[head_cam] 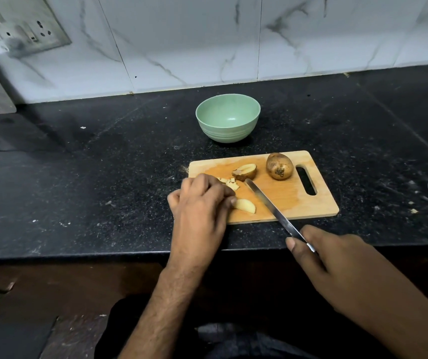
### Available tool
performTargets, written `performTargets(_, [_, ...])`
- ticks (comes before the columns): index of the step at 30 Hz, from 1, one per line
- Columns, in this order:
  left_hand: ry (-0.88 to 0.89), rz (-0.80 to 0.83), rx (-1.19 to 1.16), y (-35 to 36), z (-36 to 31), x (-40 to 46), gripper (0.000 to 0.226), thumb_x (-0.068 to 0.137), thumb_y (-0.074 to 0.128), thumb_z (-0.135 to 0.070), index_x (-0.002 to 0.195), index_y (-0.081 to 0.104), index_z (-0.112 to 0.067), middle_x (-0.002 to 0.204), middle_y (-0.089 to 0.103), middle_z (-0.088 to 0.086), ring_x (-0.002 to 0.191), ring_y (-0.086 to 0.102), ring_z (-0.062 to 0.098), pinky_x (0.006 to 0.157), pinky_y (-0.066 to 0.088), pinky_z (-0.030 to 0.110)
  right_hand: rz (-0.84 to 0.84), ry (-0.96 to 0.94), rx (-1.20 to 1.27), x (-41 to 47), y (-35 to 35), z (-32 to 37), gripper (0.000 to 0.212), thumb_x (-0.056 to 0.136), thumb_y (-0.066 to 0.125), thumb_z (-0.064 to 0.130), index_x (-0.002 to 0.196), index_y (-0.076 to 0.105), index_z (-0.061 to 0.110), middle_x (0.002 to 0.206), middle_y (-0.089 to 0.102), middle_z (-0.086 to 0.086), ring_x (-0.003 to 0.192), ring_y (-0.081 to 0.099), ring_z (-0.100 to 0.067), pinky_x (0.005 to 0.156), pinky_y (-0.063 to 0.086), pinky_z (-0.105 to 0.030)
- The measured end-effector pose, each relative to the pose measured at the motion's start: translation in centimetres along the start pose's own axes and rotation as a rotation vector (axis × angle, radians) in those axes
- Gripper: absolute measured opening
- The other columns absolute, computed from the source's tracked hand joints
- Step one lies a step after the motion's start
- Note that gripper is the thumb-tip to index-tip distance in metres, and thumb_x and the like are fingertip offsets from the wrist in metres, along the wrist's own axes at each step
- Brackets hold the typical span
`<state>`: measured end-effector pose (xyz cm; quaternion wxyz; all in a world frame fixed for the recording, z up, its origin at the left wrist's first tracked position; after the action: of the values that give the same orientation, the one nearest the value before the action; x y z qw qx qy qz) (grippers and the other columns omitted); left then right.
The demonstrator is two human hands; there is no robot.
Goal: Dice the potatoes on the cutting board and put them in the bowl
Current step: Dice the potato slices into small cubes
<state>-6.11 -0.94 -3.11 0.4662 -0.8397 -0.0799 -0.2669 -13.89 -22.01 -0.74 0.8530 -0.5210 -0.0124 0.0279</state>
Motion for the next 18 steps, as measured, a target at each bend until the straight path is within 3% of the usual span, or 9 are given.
performTargets(3, [-0.064, -0.040, -0.011, -0.2, 1.2, 1.0, 0.003, 0.095, 0.066, -0.031, 0.097, 0.068, -0.030, 0.096, 0.057, -0.018, 0.096, 0.048, 0.009, 0.085, 0.023, 0.031, 0.011, -0.001, -0.007, 0.3, 0.5, 0.3, 0.041, 0.095, 0.024, 0.064, 0.077, 0.038, 0.029, 0.064, 0.055, 0.002, 0.064, 0.055, -0.010, 0.060, 0.044, -0.032])
performTargets(8, [-0.098, -0.035, -0.027, 0.2, 1.8, 1.9, 0.022, 0.095, 0.062, -0.014, 0.111, 0.069, -0.028, 0.096, 0.067, -0.018, 0.095, 0.055, 0.007, 0.088, 0.024, 0.031, 0.025, -0.008, 0.002, 0.4, 0.8, 0.6, 0.041, 0.094, 0.024, 0.063, 0.077, 0.038, 0.029, 0.063, 0.053, 0.002, 0.062, 0.053, -0.010, 0.060, 0.045, -0.032])
performTargets(12, [-0.066, -0.034, -0.065, 0.2, 1.5, 1.4, 0.012, 0.095, 0.066, -0.034, 0.105, 0.070, -0.030, 0.100, 0.061, -0.018, 0.101, 0.050, 0.006, 0.089, 0.027, 0.035, 0.006, 0.001, -0.002, 0.3, 0.6, 0.3, 0.041, 0.095, 0.025, 0.063, 0.078, 0.040, 0.029, 0.062, 0.054, 0.003, 0.063, 0.054, -0.008, 0.058, 0.043, -0.030])
performTargets(18, [0.079, 0.188, -0.035, 0.7, 0.7, 1.0, 0.026, 0.087, 0.068, -0.053, 0.107, 0.073, -0.037, 0.104, 0.058, -0.021, 0.109, 0.042, 0.007, 0.088, 0.023, 0.036, 0.031, 0.001, -0.003, 0.0, 0.2, 0.6, 0.042, 0.094, 0.026, 0.063, 0.078, 0.041, 0.028, 0.061, 0.055, 0.002, 0.059, 0.055, -0.008, 0.055, 0.040, -0.027])
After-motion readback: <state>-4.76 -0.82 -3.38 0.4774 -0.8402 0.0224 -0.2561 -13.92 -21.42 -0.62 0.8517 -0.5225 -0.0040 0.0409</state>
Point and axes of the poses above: each hand's wrist, its own x-axis towards the middle knuckle, its own y-axis out of the palm, z = x × y, the point moved 2 cm from there along x, towards the middle knuckle
